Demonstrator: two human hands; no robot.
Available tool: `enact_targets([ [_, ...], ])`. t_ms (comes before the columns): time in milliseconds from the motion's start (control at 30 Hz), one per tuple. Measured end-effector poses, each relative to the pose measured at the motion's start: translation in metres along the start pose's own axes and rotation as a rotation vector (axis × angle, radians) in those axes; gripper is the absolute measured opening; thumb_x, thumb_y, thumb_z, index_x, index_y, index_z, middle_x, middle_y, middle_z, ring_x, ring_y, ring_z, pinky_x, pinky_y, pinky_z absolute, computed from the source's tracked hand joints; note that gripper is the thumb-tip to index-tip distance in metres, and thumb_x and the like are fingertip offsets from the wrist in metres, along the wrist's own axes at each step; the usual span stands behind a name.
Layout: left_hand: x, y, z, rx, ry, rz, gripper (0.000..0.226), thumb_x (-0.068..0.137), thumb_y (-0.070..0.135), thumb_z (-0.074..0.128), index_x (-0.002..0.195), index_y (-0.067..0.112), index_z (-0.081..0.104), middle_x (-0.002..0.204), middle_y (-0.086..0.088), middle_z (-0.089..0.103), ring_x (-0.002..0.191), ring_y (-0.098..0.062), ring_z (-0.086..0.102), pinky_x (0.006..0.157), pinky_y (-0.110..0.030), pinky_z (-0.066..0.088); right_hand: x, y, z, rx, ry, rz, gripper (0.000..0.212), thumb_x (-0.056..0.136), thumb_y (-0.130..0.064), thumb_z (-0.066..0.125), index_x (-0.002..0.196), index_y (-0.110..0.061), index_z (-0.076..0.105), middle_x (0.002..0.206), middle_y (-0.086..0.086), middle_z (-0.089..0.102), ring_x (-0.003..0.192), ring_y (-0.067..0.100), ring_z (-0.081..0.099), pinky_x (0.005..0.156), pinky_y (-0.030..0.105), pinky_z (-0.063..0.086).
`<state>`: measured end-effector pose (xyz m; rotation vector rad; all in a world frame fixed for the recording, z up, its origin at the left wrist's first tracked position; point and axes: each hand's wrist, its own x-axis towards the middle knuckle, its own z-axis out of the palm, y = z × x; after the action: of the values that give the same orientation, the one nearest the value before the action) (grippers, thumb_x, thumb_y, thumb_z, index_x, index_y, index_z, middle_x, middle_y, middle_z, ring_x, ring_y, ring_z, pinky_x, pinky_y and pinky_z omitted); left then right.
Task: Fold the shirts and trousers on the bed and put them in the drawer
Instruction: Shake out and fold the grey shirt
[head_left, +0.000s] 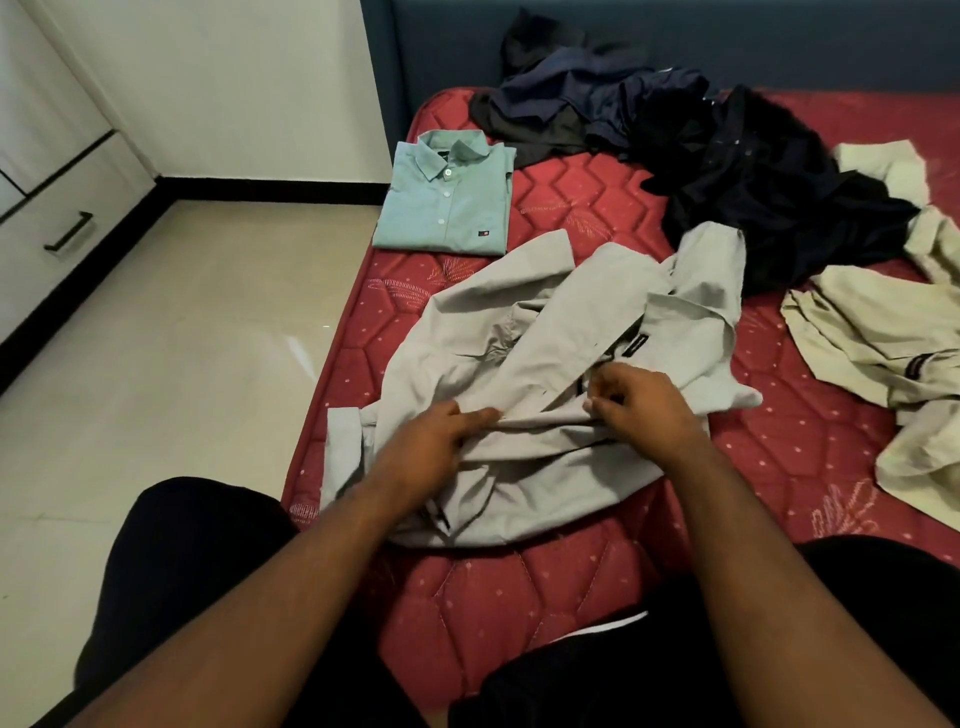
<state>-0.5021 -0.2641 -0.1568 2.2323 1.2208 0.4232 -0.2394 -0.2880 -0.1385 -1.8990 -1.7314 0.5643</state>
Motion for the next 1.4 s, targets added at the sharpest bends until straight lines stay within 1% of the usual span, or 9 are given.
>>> enact_targets([
  [167,-0.029,-0.029,-0.010,0.166,0.040,-0.039,0.042,0.093,0.017,0.052,0.130,0.034,0.061,0.089,0.001,0.053,0.084,-0.022,0.060,0.067,-0.028,0.041,-0.007,-0.010,0.026,-0.205,-0.216,-0.130,0.013,0.084,-0.015,0.065,0.094,-0.018,0.074,0.095,0.006,0.070,0.092,0.025,0.063,0.074,0.033,0.044],
  [300,-0.014,-0.008,-0.013,0.126,0.085,-0.187,0.042,0.083,0.035,0.043,0.111,0.025,0.074,0.089,-0.006,0.061,0.089,-0.025,0.062,0.075,-0.031,0.048,-0.005,-0.008,0.033,-0.342,-0.139,-0.188,0.016,0.088,-0.025,0.057,0.097,-0.028,0.070,0.103,0.001,0.063,0.100,0.024,0.058,0.075,0.037,0.049],
  [400,0.009,0.019,-0.012,0.315,0.173,-0.194,0.045,0.085,0.048,0.043,0.088,0.016,0.075,0.091,-0.008,0.062,0.089,-0.028,0.060,0.074,-0.036,0.048,-0.006,-0.007,0.040,-0.356,-0.055,-0.278,0.014,0.082,-0.027,0.061,0.091,-0.028,0.071,0.098,0.000,0.063,0.091,0.029,0.060,0.065,0.037,0.050],
  [533,0.036,0.044,-0.004,0.513,0.149,-0.137,0.031,0.088,0.045,0.057,0.102,0.022,0.072,0.109,-0.004,0.060,0.104,-0.027,0.051,0.084,-0.038,0.041,-0.006,-0.010,0.051,-0.414,0.015,-0.365,0.011,0.075,-0.031,0.069,0.084,-0.028,0.074,0.084,0.002,0.060,0.071,0.030,0.056,0.059,0.037,0.048],
  [700,0.043,0.055,0.008,0.586,0.180,-0.052,0.029,0.085,0.042,0.064,0.108,0.026,0.063,0.115,-0.004,0.047,0.105,-0.026,0.047,0.087,-0.039,0.038,-0.009,-0.007,0.058,-0.458,0.048,-0.380,0.012,0.076,-0.037,0.066,0.083,-0.031,0.074,0.084,-0.001,0.059,0.077,0.026,0.055,0.063,0.035,0.042],
  [833,0.046,0.038,0.006,0.328,0.115,-0.096,0.018,0.090,0.013,0.054,0.104,0.010,0.066,0.106,-0.012,0.052,0.095,-0.033,0.055,0.081,-0.043,0.045,-0.008,-0.008,0.052,-0.312,0.083,-0.396,0.018,0.080,-0.027,0.051,0.083,-0.020,0.068,0.086,0.001,0.063,0.076,0.030,0.060,0.063,0.036,0.046],
  [967,0.046,0.034,0.010,-0.011,0.323,-0.179,0.019,0.083,-0.004,0.052,0.091,0.004,0.066,0.092,-0.013,0.061,0.088,-0.030,0.057,0.074,-0.027,0.039,-0.008,-0.022,0.036,-0.180,0.313,-0.319,0.014,0.085,-0.021,0.053,0.086,-0.014,0.064,0.074,0.004,0.067,0.064,0.031,0.065,0.048,0.036,0.050],
  [1167,0.056,0.058,0.006,-0.507,0.314,-0.439,0.015,0.078,0.023,0.047,0.084,0.022,0.060,0.079,0.002,0.062,0.086,-0.030,0.060,0.077,-0.039,0.047,-0.004,-0.023,0.017,-0.121,0.410,-0.422,0.024,0.087,-0.029,0.051,0.085,-0.014,0.070,0.073,0.002,0.069,0.066,0.023,0.068,0.051,0.035,0.052],
  [1400,0.055,0.069,-0.005,-0.602,0.305,-0.231,0.008,0.083,0.024,0.062,0.083,0.020,0.070,0.074,-0.002,0.067,0.067,-0.011,0.056,0.070,-0.037,0.050,-0.006,-0.030,0.013,0.104,0.433,-0.466,0.024,0.083,-0.027,0.059,0.088,-0.011,0.077,0.082,0.002,0.075,0.071,0.016,0.071,0.059,0.034,0.056],
])
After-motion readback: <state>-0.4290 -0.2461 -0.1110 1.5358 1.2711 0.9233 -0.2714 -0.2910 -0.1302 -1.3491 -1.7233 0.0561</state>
